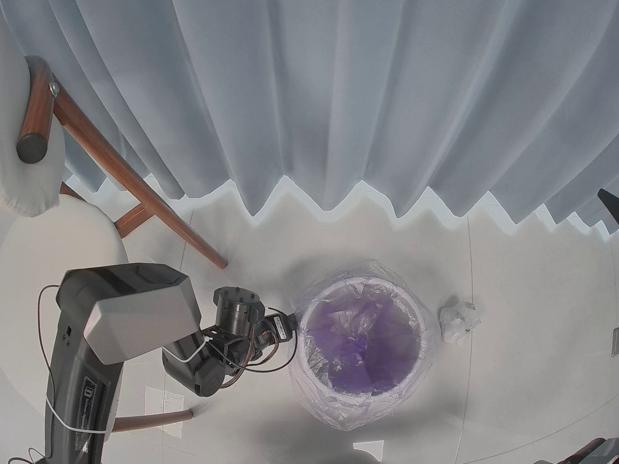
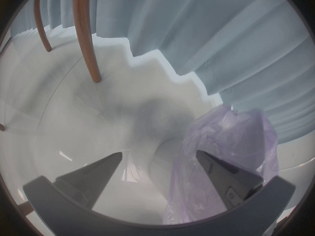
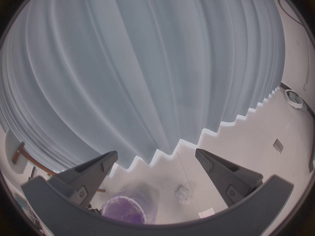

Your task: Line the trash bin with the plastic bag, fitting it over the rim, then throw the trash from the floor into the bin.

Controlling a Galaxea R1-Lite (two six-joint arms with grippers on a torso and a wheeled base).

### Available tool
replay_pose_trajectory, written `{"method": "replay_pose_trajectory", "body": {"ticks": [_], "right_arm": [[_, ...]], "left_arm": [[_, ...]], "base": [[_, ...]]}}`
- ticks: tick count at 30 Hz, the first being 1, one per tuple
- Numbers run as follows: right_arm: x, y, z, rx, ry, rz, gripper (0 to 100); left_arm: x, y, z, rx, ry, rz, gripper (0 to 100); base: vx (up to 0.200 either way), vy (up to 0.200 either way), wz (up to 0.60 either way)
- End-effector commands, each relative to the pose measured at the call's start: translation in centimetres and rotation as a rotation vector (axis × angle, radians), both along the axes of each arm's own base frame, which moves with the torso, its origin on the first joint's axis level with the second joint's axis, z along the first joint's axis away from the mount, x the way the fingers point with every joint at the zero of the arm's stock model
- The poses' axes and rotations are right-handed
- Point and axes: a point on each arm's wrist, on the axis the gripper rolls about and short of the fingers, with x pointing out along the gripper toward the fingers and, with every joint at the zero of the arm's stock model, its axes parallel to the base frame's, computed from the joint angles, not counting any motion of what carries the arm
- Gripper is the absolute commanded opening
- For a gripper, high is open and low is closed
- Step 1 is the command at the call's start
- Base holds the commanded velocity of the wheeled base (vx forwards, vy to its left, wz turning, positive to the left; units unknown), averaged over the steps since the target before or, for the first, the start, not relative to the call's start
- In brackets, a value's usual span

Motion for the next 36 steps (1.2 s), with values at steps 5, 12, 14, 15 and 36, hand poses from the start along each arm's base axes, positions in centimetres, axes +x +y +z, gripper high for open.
{"method": "replay_pose_trajectory", "body": {"ticks": [5, 12, 14, 15, 36], "right_arm": [[-0.4, 0.0, -3.6, -0.13, 0.183, 0.018, 100], [0.7, 0.1, -4.3, -0.122, 0.239, 0.038, 100], [1.5, 0.1, -5.1, -0.121, 0.289, 0.041, 100], [1.8, 0.1, -5.6, -0.122, 0.315, 0.045, 100], [11.0, 0.7, -12.6, -0.107, 0.58, 0.172, 100]], "left_arm": [[-12.2, 4.7, 16.9, -0.266, -0.256, -0.021, 100], [-20.2, 7.4, 19.1, -0.328, -0.297, -0.123, 100], [-22.2, 9.3, 18.7, -0.357, -0.29, -0.105, 100], [-22.9, 9.9, 18.3, -0.361, -0.28, -0.096, 100], [-24.2, 13.4, 16.9, -0.319, -0.247, 0.01, 100]], "base": [[0.0, 0.0, 0.0], [0.0, 0.0, 0.0], [0.0, 0.0, 0.0], [0.0, 0.0, 0.0], [0.0, -0.171, 0.0]]}}
